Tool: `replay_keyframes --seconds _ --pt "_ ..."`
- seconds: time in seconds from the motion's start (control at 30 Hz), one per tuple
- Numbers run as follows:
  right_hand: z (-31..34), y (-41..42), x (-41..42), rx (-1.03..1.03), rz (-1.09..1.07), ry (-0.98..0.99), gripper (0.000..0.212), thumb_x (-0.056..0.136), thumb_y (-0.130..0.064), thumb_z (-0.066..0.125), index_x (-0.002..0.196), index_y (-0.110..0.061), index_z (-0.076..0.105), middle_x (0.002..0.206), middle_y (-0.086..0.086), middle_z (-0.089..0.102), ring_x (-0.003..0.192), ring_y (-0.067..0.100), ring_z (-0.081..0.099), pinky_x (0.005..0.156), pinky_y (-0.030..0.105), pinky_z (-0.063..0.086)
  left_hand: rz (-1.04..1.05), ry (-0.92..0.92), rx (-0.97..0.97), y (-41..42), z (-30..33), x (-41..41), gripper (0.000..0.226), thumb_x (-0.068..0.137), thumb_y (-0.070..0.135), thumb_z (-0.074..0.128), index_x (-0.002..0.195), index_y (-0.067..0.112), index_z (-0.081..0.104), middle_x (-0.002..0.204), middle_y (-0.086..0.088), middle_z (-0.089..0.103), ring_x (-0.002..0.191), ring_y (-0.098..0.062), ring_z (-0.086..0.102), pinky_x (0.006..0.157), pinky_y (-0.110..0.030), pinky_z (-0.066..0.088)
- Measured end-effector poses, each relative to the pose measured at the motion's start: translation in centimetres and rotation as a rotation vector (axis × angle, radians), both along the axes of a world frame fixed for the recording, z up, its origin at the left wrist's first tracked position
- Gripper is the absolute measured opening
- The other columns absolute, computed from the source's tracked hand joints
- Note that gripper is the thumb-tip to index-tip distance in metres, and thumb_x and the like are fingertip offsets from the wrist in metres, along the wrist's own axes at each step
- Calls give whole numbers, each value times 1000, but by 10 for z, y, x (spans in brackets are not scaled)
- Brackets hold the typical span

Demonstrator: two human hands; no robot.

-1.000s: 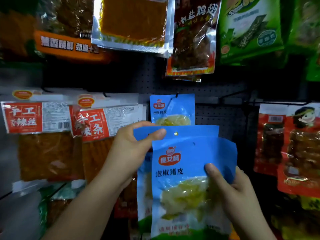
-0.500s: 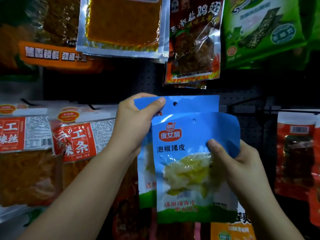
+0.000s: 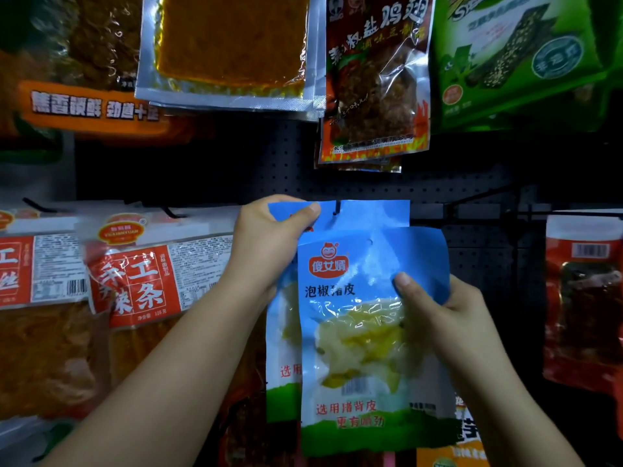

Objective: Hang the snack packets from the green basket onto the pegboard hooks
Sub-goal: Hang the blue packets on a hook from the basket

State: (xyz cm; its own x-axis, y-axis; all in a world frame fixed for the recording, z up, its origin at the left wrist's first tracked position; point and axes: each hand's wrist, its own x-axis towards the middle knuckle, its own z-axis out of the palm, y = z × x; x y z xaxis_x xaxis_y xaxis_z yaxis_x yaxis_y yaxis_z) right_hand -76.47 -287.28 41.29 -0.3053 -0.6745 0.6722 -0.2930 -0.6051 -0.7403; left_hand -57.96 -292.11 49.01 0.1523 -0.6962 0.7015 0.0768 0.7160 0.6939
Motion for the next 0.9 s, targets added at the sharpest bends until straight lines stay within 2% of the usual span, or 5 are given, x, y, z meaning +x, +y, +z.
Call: replay_keyframes --seconds 0.17,0.33,0.53,0.77,0.9 --pt "2 -34 -3 26 -44 -9 20 89 -30 62 70 -22 62 54 -13 65 47 -1 57 50 24 45 64 -20 6 -27 -7 -2 14 80 20 74 79 26 61 71 7 71 62 -7 69 52 -23 54" --pt "13 -70 -7 70 -75 25 9 92 -28 58 91 -21 63 75 -8 65 67 11 62 55 25 45 274 -141 6 -57 -19 -4 21 86 17 65 91 30 49 93 6 67 87 -15 67 77 -41 57" --pt "24 -99 -10 115 -182 128 13 93 -29 56 97 -17 60 74 -7 60 66 6 56 50 23 36 500 -303 -13 -84 -9 -19 18 89 12 57 106 14 50 94 2 56 82 -18 54 63 -25 40" --pt "11 -101 -10 74 -378 253 34 90 -43 56 102 -10 58 88 6 64 79 26 60 61 33 45 490 -278 17 -88 -10 -20 33 88 11 60 119 8 49 114 -11 64 101 -28 62 80 -33 50" --pt "0 -91 -17 80 -462 231 32 85 -45 62 94 -14 57 85 5 65 79 30 60 60 33 42 395 -286 7 -75 -19 -20 49 90 14 60 133 12 38 122 -4 56 111 -23 57 85 -30 46"
